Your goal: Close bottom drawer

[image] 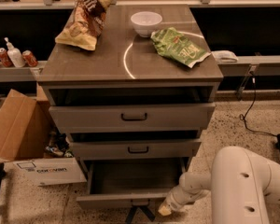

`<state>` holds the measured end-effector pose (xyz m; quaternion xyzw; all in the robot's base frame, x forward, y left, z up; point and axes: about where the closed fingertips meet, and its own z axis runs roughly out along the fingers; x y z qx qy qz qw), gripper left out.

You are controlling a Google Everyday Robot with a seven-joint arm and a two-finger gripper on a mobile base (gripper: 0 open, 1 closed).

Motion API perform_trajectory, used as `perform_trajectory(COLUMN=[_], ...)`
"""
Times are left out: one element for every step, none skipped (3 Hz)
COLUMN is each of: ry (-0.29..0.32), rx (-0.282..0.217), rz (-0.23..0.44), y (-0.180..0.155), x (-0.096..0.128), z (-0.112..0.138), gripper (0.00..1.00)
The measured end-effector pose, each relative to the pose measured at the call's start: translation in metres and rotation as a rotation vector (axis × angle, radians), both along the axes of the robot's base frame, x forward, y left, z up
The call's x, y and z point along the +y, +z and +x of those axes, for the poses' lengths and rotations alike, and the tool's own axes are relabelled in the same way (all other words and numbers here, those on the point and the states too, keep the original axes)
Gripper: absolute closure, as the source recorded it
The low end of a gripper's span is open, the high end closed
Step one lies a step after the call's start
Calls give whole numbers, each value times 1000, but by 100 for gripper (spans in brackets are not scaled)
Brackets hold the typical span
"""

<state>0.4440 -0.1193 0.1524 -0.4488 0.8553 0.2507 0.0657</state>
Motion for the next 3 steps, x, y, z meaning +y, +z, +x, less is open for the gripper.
perform_trajectory(ry=[77, 140, 158], rx=[-80, -132, -174], rz=[-8, -2, -3], y=[-5, -14, -20], x=[-3, -5, -10], z=[27, 57, 83], gripper=[100, 100, 100])
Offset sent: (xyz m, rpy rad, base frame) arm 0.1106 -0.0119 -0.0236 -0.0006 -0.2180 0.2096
